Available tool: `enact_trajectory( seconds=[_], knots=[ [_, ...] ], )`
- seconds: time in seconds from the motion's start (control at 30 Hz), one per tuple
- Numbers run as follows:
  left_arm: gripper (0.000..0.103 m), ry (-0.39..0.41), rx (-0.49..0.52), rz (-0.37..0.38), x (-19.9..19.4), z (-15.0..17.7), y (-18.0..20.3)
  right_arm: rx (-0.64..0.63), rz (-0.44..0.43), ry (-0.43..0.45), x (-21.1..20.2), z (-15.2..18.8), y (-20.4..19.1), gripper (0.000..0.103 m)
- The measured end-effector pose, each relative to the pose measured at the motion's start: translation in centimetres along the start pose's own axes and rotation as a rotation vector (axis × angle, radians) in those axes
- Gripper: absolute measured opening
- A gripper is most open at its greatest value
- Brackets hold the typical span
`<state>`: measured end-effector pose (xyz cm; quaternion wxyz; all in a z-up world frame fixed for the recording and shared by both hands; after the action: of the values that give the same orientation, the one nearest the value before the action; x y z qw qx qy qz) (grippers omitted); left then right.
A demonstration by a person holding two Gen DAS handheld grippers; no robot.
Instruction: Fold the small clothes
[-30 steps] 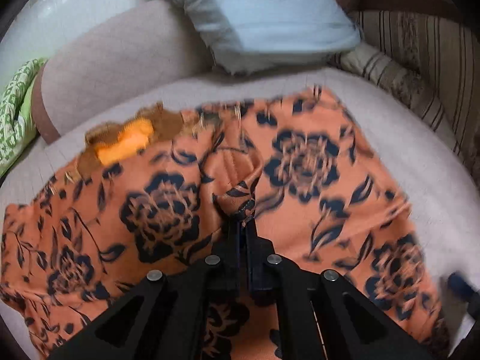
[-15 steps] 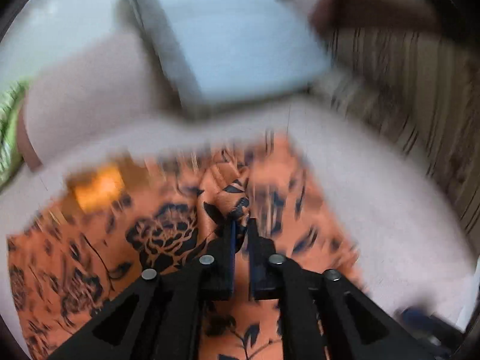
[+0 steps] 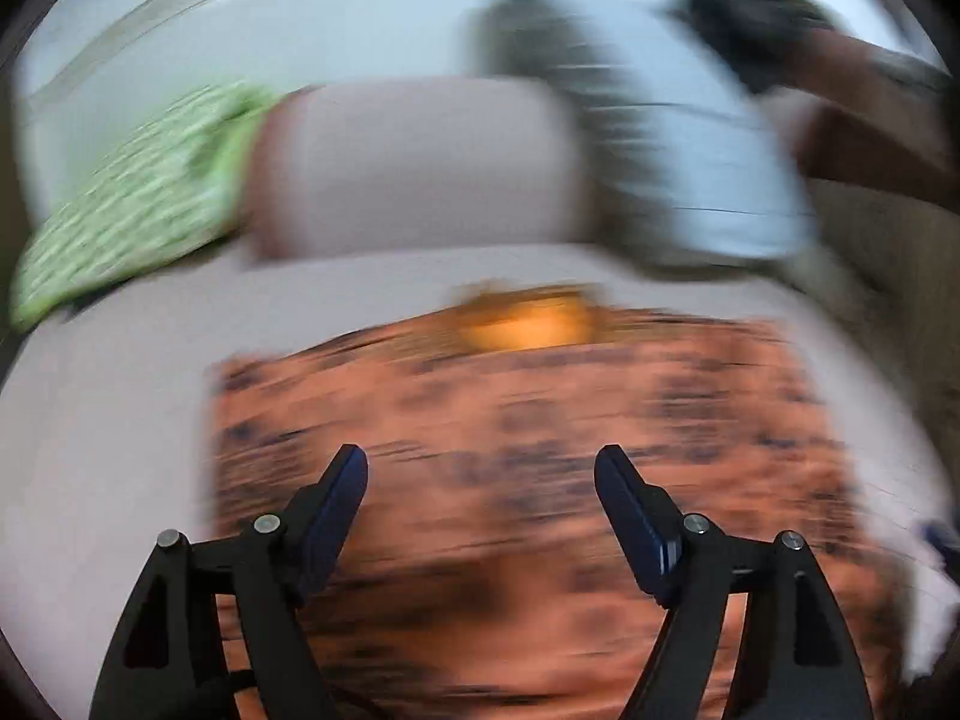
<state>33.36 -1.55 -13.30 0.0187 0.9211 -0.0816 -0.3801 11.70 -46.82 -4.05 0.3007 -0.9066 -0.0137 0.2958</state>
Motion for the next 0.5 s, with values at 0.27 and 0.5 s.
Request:
enact_trajectory(
  seconds=[0.27, 0.5],
  knots=[
    [0.078, -0.159, -0.301, -0.151, 4.5, 4.8, -11.4, -0.138, -0.082, -0.206, 13.1, -6.3, -9.0, 0.081],
    [0.079, -0.094, -0.258, -0.163, 3.3, 5.9, -11.5, 0.033, 0.107, -0.274, 18.5, -4.6, -2.7, 0.081]
  ],
)
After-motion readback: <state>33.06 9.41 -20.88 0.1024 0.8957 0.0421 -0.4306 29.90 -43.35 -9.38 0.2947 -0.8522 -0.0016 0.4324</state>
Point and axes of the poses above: each gripper's, at about its wrist camera, not at the fingertips, and x roughly the way its jaws point, y to its right, z to its underside, the point moved 8 cm from there along x, roughly the way its jaws point, and after that the axes turned 4 degrees about -x, right-handed, at the moved point
